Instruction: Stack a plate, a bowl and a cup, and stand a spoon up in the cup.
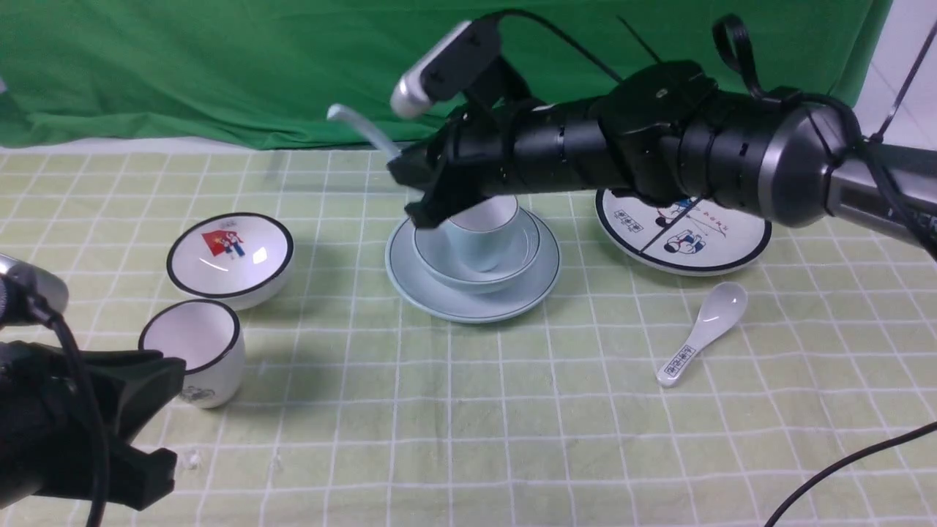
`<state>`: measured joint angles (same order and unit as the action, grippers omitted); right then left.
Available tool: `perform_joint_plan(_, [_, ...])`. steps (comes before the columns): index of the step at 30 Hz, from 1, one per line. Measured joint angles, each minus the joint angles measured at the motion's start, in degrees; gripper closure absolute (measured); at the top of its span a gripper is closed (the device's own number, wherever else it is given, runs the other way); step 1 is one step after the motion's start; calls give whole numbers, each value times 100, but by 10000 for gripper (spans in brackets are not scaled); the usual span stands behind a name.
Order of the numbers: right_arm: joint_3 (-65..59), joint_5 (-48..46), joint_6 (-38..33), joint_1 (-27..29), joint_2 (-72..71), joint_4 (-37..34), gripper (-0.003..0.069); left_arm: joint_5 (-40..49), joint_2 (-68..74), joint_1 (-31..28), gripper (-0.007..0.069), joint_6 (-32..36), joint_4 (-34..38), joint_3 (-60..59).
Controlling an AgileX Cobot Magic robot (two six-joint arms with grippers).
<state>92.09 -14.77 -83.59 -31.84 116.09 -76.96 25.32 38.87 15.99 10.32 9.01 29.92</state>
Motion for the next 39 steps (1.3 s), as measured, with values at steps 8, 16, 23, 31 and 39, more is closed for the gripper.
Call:
perform_joint_plan(8, [130, 710, -11, 114, 503, -399, 557, -39, 0, 0, 562, 0, 0, 0])
perform_joint_plan(16, [148, 942, -11, 114, 428, -403, 351, -43, 0, 0, 562, 0, 0, 0])
perform_joint_plan(23, [85, 558, 1410, 185, -1173, 2439, 543, -78, 0, 0, 562, 0, -59, -1])
perform_joint_plan(31, [91, -2525, 5685, 394, -3206, 6968, 648, -78, 0, 0, 561, 0, -59, -1])
perform_joint_plan(39, [-1859, -4091, 6875, 401, -5225, 8201, 647, -78, 0, 0, 554, 0, -65, -6])
